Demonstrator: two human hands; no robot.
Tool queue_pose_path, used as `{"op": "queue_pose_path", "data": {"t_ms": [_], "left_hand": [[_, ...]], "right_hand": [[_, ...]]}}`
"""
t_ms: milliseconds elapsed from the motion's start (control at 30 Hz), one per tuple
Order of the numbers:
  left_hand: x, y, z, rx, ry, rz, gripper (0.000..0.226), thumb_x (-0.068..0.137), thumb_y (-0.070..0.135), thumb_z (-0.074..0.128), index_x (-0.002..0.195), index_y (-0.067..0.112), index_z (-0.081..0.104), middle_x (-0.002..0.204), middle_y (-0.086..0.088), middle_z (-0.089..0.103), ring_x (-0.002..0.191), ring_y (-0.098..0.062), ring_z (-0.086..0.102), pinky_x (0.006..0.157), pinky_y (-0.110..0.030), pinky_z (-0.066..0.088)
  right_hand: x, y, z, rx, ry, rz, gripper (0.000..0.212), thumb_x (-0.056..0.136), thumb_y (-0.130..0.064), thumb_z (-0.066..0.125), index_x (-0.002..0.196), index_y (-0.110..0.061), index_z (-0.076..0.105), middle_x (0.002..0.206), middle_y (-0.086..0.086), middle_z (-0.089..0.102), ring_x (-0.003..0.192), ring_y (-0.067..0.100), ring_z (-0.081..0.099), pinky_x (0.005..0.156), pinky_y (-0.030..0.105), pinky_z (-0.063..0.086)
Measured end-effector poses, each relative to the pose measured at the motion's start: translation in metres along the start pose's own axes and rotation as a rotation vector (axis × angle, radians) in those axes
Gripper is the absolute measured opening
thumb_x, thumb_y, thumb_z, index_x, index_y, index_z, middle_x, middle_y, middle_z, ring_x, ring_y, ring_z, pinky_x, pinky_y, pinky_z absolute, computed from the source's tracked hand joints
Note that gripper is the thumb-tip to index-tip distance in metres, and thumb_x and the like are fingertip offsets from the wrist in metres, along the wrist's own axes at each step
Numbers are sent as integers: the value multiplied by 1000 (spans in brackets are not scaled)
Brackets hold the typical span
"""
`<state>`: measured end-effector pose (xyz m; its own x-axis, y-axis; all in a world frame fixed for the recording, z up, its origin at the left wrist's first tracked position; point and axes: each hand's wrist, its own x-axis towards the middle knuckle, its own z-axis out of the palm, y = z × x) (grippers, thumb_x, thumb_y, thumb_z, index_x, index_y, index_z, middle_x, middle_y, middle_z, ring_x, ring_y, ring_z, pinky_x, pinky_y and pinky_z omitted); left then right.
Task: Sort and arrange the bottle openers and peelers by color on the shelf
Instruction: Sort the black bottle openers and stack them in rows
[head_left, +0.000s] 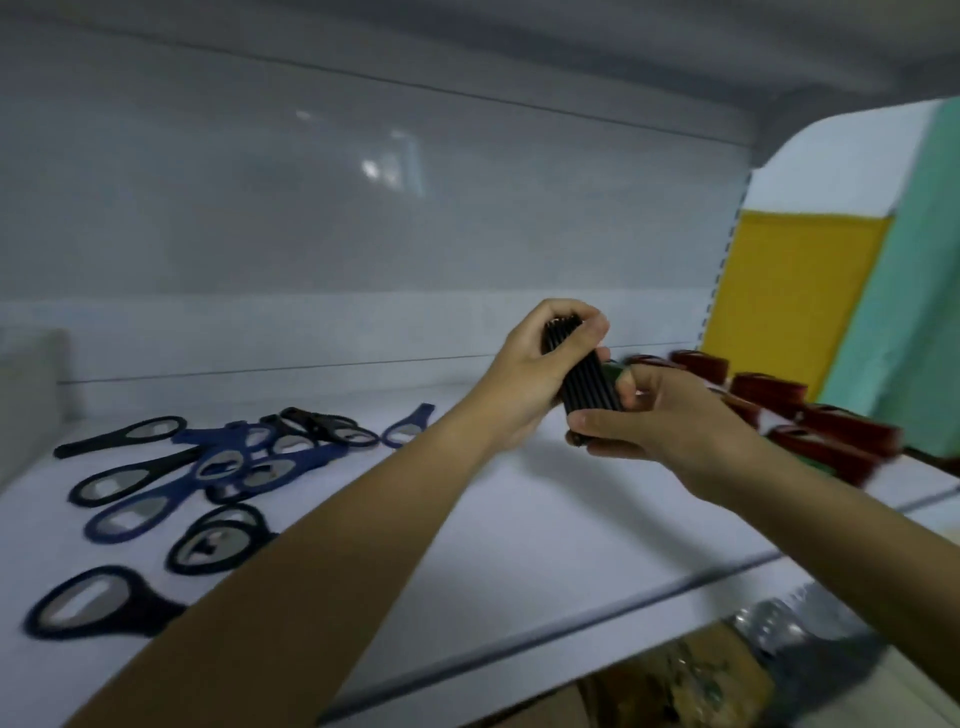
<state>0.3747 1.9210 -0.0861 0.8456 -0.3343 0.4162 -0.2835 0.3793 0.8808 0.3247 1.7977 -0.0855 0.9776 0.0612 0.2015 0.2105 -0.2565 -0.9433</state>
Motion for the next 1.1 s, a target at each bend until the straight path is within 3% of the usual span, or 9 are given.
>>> {"op": "queue_pose_path", "data": {"t_ms": [133,267,333,433,500,600,800,933,1100], "left_hand": [[5,-24,42,40,-105,-109,5,93,21,52,95,23,57,99,1,56,92,-12,57,79,-26,52],[7,-49,55,107,-123,-174,9,94,28,51,99,28,58,97,4,60,102,-13,57,99,-33,44],[9,-65,51,245,-28,-112,7,95,28,51,94,28,58,94,5,61,101,-16,59,94,-32,46],[6,-86,35,408,132,-59,17,96,23,49,80,31,52,94,0,64,88,-17,59,75,-28,46],[4,-92,26,491,142,-77,19,97,21,47,79,27,50,93,-3,64,83,-17,59,75,-30,48],[4,-97,20,633,44,-127,9,96,14,45,89,18,48,100,-3,66,95,-18,61,77,-26,45],[4,-104,26,840,-206,-144,26,95,9,47,120,9,48,116,-9,64,98,-15,55,80,-16,36],[6,-102,29,880,-247,-137,42,91,13,58,131,7,46,124,-9,60,114,-18,56,93,-19,37],[9,-104,28,892,-283,-50,41,89,15,61,129,13,54,119,-9,63,110,-17,58,102,-28,41]], "right_hand": [[-21,13,-50,-170,66,89,39,73,3,72,64,-11,36,102,31,63,80,28,71,73,34,59],[-33,20,-78,-328,68,152,42,73,5,71,62,-11,34,89,18,66,74,25,70,65,31,58],[-35,25,-87,-467,64,201,42,74,2,73,63,-11,34,84,14,65,69,22,70,58,26,56],[-33,32,-93,-743,47,279,39,73,-5,75,64,-11,37,84,19,65,71,30,68,62,34,56],[-29,34,-92,-878,8,320,37,74,-11,75,63,-12,40,72,11,61,60,23,64,52,24,51],[-24,31,-85,-1009,-23,353,36,77,-17,74,63,-14,41,61,1,51,48,11,50,38,15,37],[-18,40,-74,-1176,0,347,36,75,-19,73,63,-15,39,65,0,45,56,12,40,49,26,33],[-22,43,-68,-1171,90,310,35,76,-20,71,84,-11,38,75,4,48,63,17,45,49,28,34],[-38,54,-65,-1091,174,221,52,81,-26,68,119,-11,36,104,10,57,82,26,57,65,37,50]]}}
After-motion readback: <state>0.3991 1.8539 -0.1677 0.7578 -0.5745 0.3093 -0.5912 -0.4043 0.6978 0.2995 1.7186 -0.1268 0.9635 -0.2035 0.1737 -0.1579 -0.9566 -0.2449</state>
